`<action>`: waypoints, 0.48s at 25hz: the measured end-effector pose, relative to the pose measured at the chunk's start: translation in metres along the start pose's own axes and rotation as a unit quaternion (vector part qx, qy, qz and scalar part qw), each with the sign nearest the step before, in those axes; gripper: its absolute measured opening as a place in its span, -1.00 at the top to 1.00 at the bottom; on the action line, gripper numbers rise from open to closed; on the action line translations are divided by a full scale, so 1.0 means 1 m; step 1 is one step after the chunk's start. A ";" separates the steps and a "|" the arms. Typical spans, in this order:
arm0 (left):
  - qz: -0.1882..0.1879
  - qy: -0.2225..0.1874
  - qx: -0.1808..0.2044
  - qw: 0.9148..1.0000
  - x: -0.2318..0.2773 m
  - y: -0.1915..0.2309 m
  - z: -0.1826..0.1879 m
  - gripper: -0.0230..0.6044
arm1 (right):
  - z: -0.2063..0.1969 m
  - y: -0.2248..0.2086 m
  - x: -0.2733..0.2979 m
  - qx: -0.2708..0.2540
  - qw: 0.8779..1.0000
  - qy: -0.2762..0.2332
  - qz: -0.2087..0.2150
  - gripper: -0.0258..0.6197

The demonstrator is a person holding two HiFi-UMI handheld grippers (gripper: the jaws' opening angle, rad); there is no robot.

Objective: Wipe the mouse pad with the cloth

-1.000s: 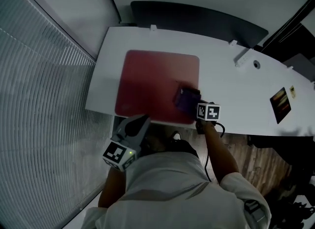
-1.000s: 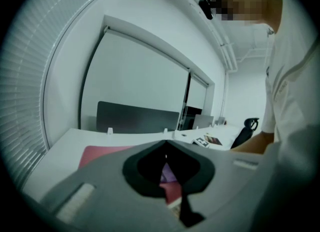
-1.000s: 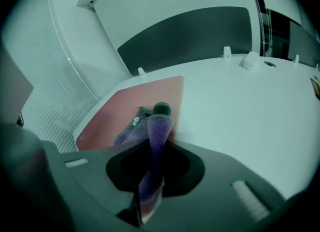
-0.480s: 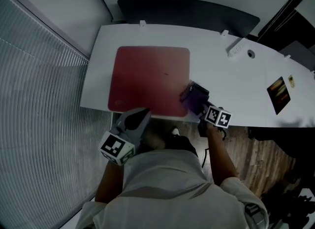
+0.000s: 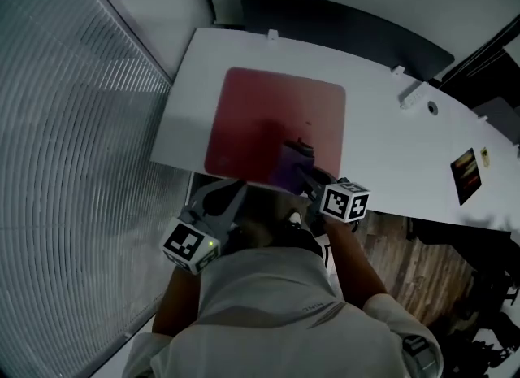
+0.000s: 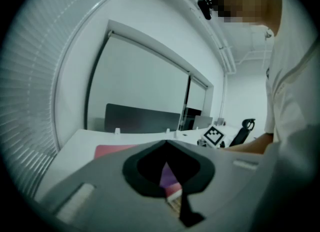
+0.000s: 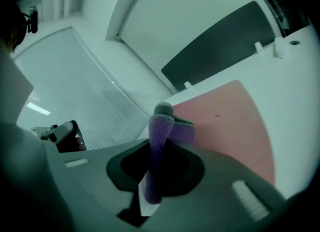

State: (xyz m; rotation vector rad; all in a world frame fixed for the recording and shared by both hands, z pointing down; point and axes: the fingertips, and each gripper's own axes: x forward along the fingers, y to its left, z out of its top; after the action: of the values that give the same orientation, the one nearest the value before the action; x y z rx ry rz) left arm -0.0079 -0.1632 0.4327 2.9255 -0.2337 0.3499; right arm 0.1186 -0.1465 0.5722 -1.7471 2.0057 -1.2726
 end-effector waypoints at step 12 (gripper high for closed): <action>0.134 0.002 -0.056 0.989 -0.189 0.111 -0.048 0.93 | -0.081 0.167 0.237 -0.059 0.987 0.124 0.082 0.77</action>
State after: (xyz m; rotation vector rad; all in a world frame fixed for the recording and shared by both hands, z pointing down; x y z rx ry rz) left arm -0.2200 -0.2363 0.4505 2.7854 -0.6267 0.3682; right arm -0.1200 -0.3280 0.5943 -1.4949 2.3504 -1.4018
